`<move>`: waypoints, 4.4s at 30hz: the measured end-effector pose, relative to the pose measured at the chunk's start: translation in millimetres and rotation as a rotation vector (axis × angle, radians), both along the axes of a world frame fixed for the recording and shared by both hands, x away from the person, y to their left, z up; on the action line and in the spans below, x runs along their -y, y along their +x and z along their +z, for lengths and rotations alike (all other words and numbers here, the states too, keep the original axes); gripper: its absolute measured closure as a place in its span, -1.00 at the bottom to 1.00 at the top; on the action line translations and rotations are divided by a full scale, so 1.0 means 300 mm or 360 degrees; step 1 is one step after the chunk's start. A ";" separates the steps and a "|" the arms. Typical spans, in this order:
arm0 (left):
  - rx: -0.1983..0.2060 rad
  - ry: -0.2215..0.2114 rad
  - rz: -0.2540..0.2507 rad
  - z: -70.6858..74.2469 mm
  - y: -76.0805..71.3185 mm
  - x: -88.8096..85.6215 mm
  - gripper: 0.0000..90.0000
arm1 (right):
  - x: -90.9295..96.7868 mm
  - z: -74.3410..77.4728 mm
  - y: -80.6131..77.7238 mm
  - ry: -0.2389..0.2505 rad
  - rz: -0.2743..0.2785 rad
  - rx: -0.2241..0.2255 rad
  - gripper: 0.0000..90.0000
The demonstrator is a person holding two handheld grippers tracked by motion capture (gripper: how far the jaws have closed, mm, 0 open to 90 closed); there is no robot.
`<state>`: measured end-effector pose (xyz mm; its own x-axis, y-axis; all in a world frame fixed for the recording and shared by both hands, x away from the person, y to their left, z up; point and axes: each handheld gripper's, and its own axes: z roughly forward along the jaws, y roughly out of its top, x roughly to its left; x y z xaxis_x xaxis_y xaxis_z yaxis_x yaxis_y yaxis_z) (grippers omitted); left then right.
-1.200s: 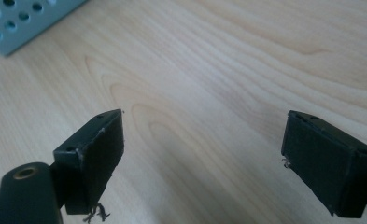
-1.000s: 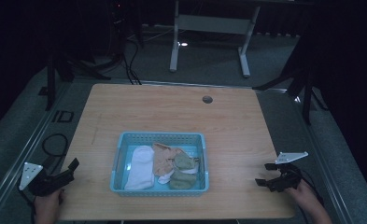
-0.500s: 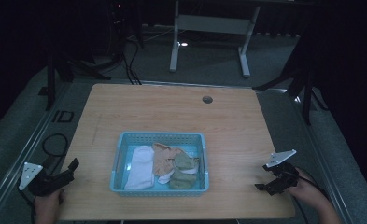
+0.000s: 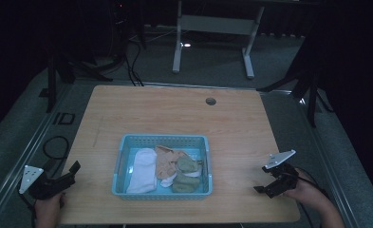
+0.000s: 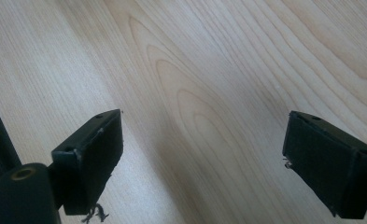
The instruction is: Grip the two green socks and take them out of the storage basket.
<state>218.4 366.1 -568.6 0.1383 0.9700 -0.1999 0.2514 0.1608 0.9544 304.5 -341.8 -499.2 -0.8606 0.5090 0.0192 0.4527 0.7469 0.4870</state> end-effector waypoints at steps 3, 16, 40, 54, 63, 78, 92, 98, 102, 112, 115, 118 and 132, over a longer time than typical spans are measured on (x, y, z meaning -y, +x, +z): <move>0.0000 -0.0001 0.0001 0.000 0.000 0.000 -0.95 | -0.015 0.003 0.005 -0.0013 0.0016 -0.0006 -0.73; 0.0001 -0.0001 0.0001 0.000 0.000 0.000 -0.95 | -0.104 0.037 0.023 -0.0069 0.0123 -0.0034 -0.72; 0.0000 -0.0003 -0.0004 0.000 0.000 -0.001 -0.95 | -0.247 0.150 0.062 -0.0025 0.0288 -0.0009 -0.71; 0.0003 -0.0008 -0.0008 0.000 0.000 -0.002 -0.95 | -0.358 0.202 0.076 -0.0071 0.0418 -0.0019 -0.70; 0.0002 -0.0008 -0.0009 0.000 0.000 -0.002 -0.95 | -0.426 0.230 0.081 -0.0055 0.0490 -0.0009 -0.68; 0.0004 -0.0007 -0.0012 0.000 0.001 -0.003 -0.95 | -0.535 0.247 0.084 -0.0043 0.0602 0.0026 -0.61; 0.0007 -0.0009 -0.0017 0.000 0.000 -0.003 -0.95 | -0.646 0.210 0.090 -0.0124 0.0718 0.0025 -0.51; 0.0008 -0.0009 -0.0017 0.000 0.000 -0.003 -0.95 | -0.691 0.189 0.094 -0.0115 0.0741 0.0001 -0.51; 0.0007 -0.0008 -0.0019 0.000 0.000 -0.003 -0.95 | -0.720 0.171 0.092 -0.0122 0.0766 -0.0013 -0.51; 0.0009 -0.0009 -0.0020 0.000 0.000 -0.004 -0.95 | -0.765 0.133 0.096 -0.0144 0.0812 -0.0050 -0.45; 0.0008 -0.0008 -0.0020 0.000 0.000 -0.003 -0.95 | -0.776 0.127 0.094 -0.0163 0.0840 -0.0052 -0.32; 0.0008 -0.0008 -0.0019 0.000 0.000 -0.003 -0.95 | -0.783 0.120 0.093 -0.0175 0.0854 -0.0059 -0.27; 0.0007 -0.0010 -0.0018 0.000 0.000 -0.003 -0.95 | -0.827 0.051 0.075 -0.0257 0.0972 -0.0175 0.20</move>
<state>218.6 367.0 -568.7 0.1500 0.9672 -0.2052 0.2493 0.1638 0.9545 327.2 -93.6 -484.0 -0.9938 -0.0684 0.0882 -0.0365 0.9460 0.3220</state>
